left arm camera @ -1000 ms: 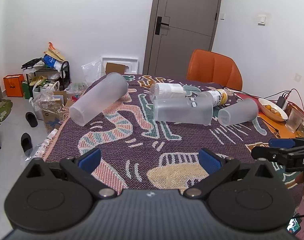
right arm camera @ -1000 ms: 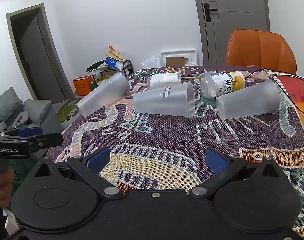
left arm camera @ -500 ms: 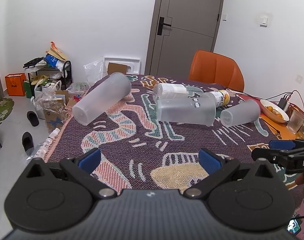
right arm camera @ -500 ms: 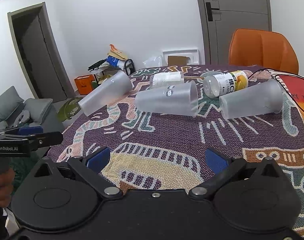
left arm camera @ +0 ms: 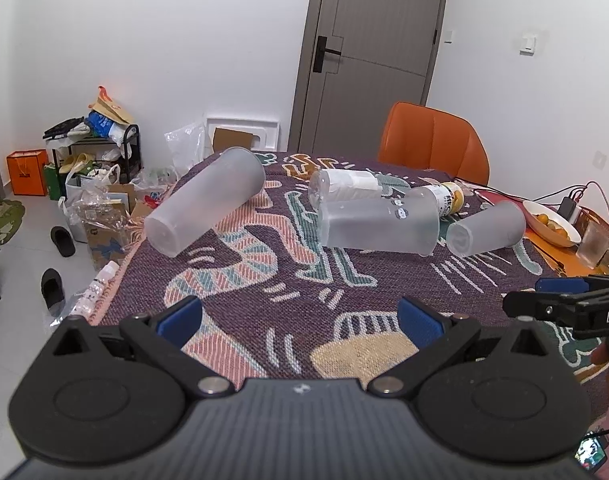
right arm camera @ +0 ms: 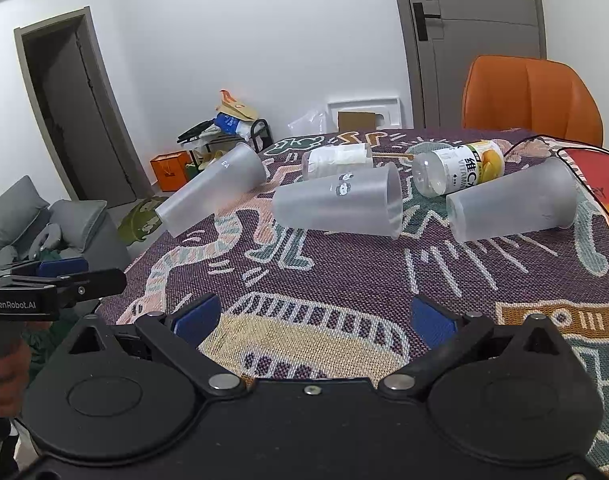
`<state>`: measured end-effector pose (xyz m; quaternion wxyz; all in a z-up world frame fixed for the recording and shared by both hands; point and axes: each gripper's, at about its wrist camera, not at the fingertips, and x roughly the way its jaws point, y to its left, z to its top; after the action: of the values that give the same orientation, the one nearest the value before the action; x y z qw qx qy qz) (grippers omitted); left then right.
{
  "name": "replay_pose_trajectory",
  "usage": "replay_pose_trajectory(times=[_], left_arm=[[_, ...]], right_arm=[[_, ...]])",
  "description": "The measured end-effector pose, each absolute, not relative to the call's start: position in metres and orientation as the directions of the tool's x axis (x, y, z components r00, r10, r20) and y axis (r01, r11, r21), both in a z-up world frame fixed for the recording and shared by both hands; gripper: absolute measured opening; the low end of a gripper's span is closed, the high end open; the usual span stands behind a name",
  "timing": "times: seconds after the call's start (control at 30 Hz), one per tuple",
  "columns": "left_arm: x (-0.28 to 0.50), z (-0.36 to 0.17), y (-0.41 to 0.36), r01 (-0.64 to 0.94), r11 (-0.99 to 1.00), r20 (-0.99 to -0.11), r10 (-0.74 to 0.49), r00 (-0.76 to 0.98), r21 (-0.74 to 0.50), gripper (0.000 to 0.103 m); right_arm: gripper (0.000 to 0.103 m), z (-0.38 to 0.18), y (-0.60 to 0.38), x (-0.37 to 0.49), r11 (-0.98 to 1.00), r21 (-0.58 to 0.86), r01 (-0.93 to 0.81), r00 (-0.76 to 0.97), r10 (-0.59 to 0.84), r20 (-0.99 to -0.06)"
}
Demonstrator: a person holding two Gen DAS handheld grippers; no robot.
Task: Flip cup upright
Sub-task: 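Move the left tool forward and close it on the grey HEYTEA cup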
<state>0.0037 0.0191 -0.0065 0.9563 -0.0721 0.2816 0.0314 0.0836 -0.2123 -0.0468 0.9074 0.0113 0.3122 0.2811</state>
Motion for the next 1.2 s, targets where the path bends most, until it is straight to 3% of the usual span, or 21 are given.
replay_pose_trajectory(times=[0.6,1.2], left_arm=[[0.07,-0.013,0.068,-0.138,0.984,-0.548,0.054,0.835,-0.115,0.101],[0.159,-0.02,0.094,-0.093,0.995,-0.601,0.099,0.793,0.042,0.099]], right_arm=[[0.103,-0.061,-0.203,0.134,0.848,0.249,-0.468,0.636,0.519,-0.572],[0.103,-0.077,-0.207,0.183,0.854,0.31,-0.418,0.612,0.517,-0.599]])
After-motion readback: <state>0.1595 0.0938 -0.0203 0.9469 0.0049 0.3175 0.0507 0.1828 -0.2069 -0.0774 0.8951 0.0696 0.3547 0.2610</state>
